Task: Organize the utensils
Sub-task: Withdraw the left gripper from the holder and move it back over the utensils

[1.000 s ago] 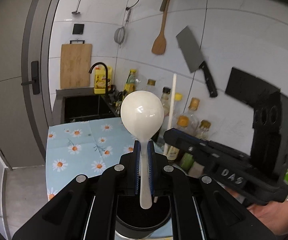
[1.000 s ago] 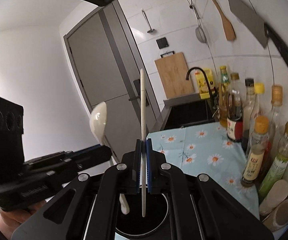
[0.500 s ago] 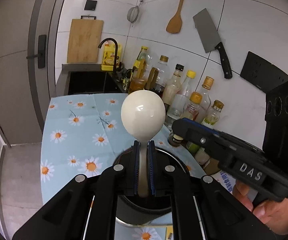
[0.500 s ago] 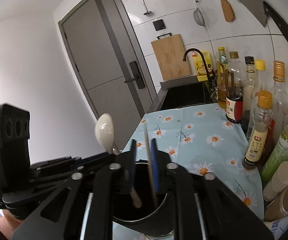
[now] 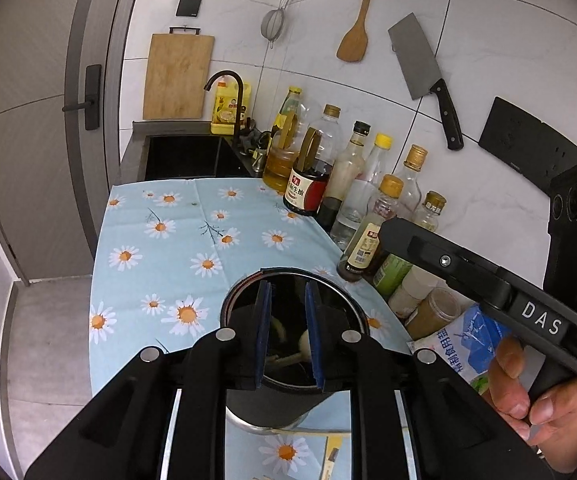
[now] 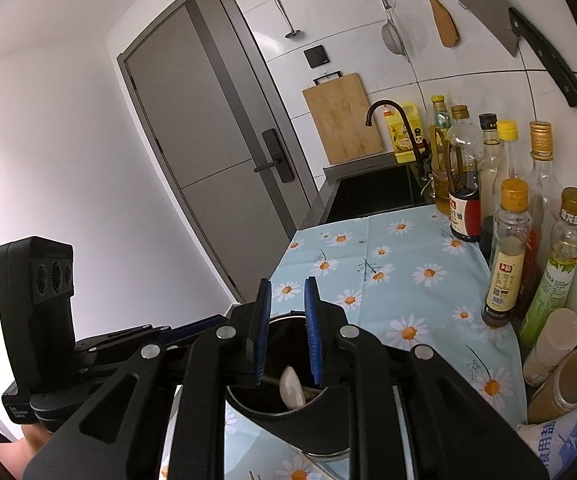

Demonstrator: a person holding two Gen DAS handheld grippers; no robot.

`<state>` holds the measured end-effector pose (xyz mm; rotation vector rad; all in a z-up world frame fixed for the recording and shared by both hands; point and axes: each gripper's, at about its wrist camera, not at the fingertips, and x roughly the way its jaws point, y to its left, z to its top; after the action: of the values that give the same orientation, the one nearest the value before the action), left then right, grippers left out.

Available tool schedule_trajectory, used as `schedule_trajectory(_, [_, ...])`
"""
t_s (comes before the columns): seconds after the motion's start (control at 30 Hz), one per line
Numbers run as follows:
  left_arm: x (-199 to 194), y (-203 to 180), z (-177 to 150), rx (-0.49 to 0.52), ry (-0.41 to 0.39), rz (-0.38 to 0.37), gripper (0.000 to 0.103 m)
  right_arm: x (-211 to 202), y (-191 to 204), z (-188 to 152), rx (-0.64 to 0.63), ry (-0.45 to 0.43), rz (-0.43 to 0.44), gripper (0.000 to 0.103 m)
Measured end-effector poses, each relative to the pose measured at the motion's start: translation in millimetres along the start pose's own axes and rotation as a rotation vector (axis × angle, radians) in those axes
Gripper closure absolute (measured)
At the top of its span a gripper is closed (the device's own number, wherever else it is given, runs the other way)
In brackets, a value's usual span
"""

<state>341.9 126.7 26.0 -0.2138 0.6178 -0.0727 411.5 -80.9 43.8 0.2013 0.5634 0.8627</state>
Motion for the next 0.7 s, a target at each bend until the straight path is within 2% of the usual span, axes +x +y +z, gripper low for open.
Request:
schedule_trajectory(0.4, [-31.3,-7.5,-6.5,-0.02,-0.01,0.043,0.086,-13.5,2.2,-2.6,-0.063,0.126,0.014,0.079])
schedule_trajectory(0.7, [-54.1,2.8,-23.8,-0.073,0.015,0.063,0.086,-30.4,10.0,-6.1,-0.19,0.173,-0.001,0.079])
